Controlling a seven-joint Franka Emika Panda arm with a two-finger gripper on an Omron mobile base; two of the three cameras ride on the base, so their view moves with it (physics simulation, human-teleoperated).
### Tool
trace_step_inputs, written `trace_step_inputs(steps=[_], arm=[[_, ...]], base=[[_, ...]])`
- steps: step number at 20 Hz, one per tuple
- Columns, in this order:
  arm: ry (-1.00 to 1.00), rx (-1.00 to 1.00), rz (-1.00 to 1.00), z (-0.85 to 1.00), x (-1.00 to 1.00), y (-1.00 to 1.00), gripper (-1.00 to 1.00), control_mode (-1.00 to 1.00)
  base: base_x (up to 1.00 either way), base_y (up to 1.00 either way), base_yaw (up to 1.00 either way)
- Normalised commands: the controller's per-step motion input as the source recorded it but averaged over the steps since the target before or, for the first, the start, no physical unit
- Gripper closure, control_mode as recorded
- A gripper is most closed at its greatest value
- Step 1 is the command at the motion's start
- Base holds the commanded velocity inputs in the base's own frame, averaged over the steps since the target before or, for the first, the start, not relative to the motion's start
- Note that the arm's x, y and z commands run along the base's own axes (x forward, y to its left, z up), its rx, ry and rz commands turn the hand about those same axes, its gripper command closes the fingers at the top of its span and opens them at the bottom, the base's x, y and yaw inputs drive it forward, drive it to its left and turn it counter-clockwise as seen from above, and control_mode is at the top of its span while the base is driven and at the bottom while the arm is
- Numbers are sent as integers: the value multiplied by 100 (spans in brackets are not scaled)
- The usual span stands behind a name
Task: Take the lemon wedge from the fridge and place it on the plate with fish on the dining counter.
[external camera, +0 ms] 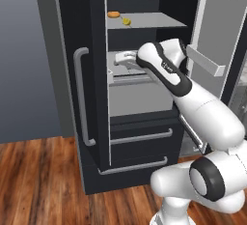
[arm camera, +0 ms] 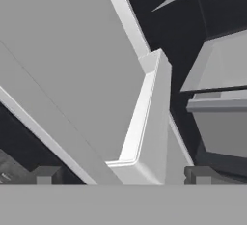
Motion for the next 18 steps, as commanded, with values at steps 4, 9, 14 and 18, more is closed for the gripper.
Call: trace_step_inputs(steps=[4,9,14,18], arm=[[0,0,4,-4,18,35,-100,-100],[0,0,2,-6,31,52,-100,-100],[0,3,4,-16,42,46,-100,-100],[0,5,6,-22,47,69,-100,-100]], base=[[0,0,0],[0,0,0],[0,0,0],[0,0,0]])
